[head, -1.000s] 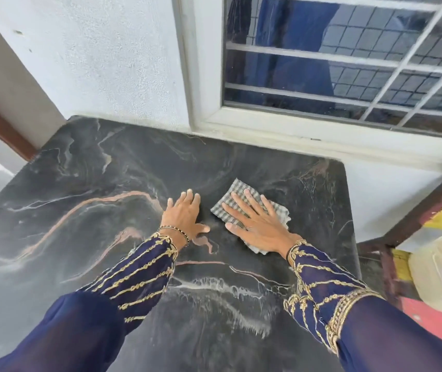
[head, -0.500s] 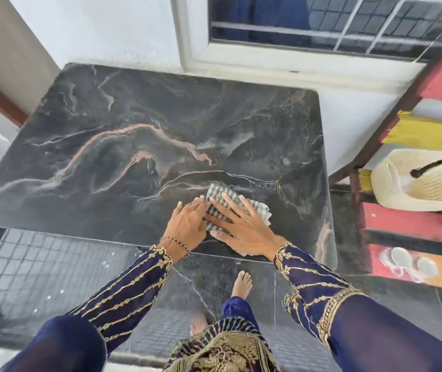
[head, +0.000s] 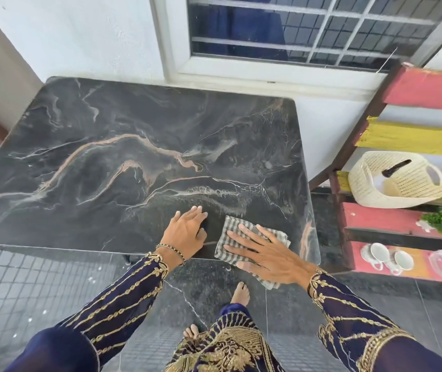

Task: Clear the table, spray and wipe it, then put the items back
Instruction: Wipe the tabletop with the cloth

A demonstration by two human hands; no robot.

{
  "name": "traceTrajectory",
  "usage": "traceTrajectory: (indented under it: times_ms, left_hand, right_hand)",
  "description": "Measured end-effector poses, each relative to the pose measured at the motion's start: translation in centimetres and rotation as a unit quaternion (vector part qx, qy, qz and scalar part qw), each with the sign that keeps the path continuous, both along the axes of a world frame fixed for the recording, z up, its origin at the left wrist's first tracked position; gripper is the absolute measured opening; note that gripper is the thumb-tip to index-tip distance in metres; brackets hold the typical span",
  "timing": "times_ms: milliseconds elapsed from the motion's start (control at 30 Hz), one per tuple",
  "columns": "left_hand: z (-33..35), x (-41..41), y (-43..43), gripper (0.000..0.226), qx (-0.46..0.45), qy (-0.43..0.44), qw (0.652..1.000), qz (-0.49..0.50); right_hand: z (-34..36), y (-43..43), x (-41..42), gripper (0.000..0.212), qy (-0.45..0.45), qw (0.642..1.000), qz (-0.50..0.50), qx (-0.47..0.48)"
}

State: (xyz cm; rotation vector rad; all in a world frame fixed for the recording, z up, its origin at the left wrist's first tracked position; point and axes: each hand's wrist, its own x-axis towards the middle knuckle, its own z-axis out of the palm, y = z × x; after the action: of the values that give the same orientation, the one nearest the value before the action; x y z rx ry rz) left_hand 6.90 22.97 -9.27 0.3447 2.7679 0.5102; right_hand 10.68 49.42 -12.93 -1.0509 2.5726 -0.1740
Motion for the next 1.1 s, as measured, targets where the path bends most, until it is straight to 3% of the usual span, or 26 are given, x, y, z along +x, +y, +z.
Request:
traceTrajectory:
  times_ms: [333, 567, 700, 900, 1100]
  left_hand:
    - [-0.7, -8.0, 3.2, 0.056, -0.034, -0.004, 0.999, -0.03]
    - [-0.7, -19.7, 6.0, 0.056, -0.08, 0.007, 0.997, 0.002]
    - [0.5, -26.9, 6.9, 0.078, -0.162, -0.023, 0.986, 0.039]
    - [1.5, -33.6, 9.8, 0.145, -0.234, -0.156, 0.955, 0.095]
    - [-0.8, -36.0, 11.7, 0.136, -0.234, -0.212, 0.943, 0.108]
  right_hand:
    - [0.6, 2.1, -12.3, 0.059, -0.031, 0.999, 0.018, 0.01]
    - [0.2, 3.4, -25.1, 0.063, -0.034, 0.999, 0.007, 0.015]
    - [-0.1, 4.0, -32.9, 0.056, -0.032, 0.999, 0.017, 0.027]
    - [-1.1, 4.2, -42.6, 0.055, -0.02, 1.0, 0.001, 0.021]
    - [-2.0, 4.1, -49.8, 0.052, 0.002, 0.999, -0.029, 0.016]
